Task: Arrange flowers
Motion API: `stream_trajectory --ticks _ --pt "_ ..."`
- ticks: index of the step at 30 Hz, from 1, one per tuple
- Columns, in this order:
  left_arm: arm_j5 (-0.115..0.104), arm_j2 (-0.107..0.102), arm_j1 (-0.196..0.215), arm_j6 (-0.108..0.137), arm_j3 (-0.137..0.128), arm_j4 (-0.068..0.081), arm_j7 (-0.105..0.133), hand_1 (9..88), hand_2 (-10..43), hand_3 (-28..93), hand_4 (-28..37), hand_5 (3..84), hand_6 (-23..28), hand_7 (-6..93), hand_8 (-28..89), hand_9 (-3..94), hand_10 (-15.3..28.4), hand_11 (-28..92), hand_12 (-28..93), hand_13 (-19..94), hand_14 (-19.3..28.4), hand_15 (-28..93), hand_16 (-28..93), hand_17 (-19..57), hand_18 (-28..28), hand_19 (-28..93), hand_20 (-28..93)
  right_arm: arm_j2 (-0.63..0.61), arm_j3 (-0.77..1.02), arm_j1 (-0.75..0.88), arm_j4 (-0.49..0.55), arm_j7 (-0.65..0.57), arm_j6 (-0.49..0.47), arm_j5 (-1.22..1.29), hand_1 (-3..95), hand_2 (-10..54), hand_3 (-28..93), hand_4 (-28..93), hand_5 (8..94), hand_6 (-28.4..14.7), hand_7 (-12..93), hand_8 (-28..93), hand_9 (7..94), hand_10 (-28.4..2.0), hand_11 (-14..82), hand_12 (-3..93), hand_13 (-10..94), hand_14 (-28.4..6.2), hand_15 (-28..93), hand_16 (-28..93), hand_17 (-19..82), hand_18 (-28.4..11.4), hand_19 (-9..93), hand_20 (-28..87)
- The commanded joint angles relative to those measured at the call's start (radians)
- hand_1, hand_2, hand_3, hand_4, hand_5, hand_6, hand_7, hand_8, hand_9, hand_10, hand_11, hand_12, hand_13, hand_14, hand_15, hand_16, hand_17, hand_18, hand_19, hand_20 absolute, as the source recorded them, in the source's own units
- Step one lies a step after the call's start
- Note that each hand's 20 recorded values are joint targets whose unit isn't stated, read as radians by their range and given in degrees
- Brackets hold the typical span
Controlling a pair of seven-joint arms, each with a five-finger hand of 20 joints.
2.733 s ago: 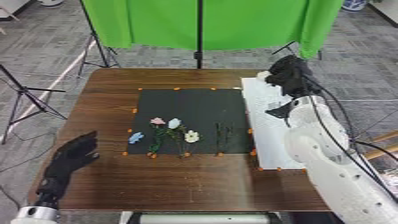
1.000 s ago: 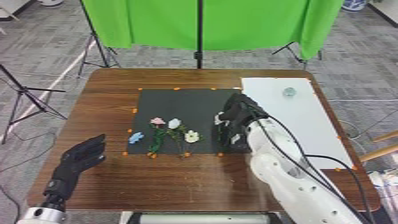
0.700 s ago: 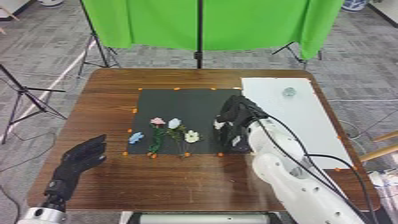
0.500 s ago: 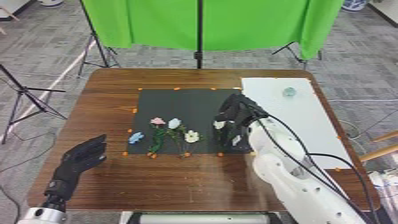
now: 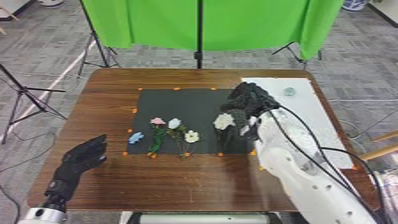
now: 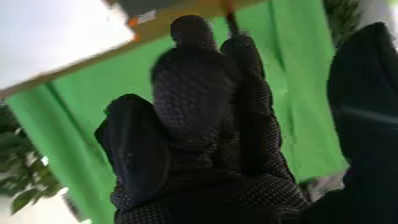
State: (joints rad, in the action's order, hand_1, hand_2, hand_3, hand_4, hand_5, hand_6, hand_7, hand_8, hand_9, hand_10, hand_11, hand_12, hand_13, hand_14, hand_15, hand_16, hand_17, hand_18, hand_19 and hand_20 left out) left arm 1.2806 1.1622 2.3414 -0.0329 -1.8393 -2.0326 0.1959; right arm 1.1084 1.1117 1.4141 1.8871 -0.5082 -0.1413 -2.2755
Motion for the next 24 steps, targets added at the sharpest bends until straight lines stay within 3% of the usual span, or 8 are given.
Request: stream_trajectory --ticks 1,4,11,20,24 --pt "-0.001 0.011 0.012 -0.008 0.005 0.002 -0.003 35.1 -9.5 65 -9.7 38.8 3.4 10.9 -6 36.3 11.2 16 14 31 15.6 10 5 6.2 12.4 4 19 -0.072 0.020 -0.186 -0.208 -0.092 0.096 -0.070 21.8 -4.9 61 -11 56.4 -3.2 9 -7 67.0 -18.8 13.5 21.9 81 -9.1 57 36 55 -18.9 93 58" --pt "0.000 0.011 0.011 -0.008 0.010 0.001 -0.006 35.2 -9.5 65 -9.7 38.9 3.4 10.8 -6 36.4 11.2 16 14 31 15.6 10 5 6.4 12.4 4 19 -0.071 0.023 -0.250 -0.304 -0.119 0.038 -0.054 19.0 -3.9 60 -10 48.7 -4.6 6 -6 59.6 -21.1 8.7 20.8 78 -11.0 57 35 53 -20.0 93 55" --pt "0.001 0.013 0.015 -0.006 0.011 -0.001 -0.004 35.2 -9.5 65 -9.6 38.9 3.5 10.7 -6 36.4 11.2 16 14 31 15.5 10 4 6.5 12.2 4 19 -0.072 -0.016 -0.326 -0.461 -0.153 -0.067 -0.079 19.1 -6.2 60 -10 43.4 -4.2 5 -5 52.1 -23.1 6.7 20.0 72 -13.9 59 35 49 -22.1 93 52" --pt "0.000 0.009 0.007 -0.010 0.017 0.006 -0.001 35.3 -9.5 65 -9.6 38.9 3.5 10.6 -5 36.5 11.2 15 14 32 15.3 10 4 6.5 12.2 4 19 -0.068 -0.041 -0.342 -0.551 -0.168 -0.085 -0.125 21.2 -8.0 61 -10 40.8 -3.1 5 -5 51.0 -23.0 6.7 20.2 71 -14.0 60 34 48 -22.4 93 51" --pt "0.000 0.010 0.003 -0.014 0.020 0.010 0.000 35.4 -9.5 65 -9.7 39.0 3.5 10.5 -5 36.5 11.3 15 14 32 15.4 10 4 6.5 12.2 4 19 -0.064 -0.042 -0.325 -0.585 -0.139 -0.027 -0.132 24.3 -9.0 62 -11 40.6 -2.3 6 -6 52.1 -22.6 6.9 20.6 71 -13.6 62 33 48 -22.1 93 50"
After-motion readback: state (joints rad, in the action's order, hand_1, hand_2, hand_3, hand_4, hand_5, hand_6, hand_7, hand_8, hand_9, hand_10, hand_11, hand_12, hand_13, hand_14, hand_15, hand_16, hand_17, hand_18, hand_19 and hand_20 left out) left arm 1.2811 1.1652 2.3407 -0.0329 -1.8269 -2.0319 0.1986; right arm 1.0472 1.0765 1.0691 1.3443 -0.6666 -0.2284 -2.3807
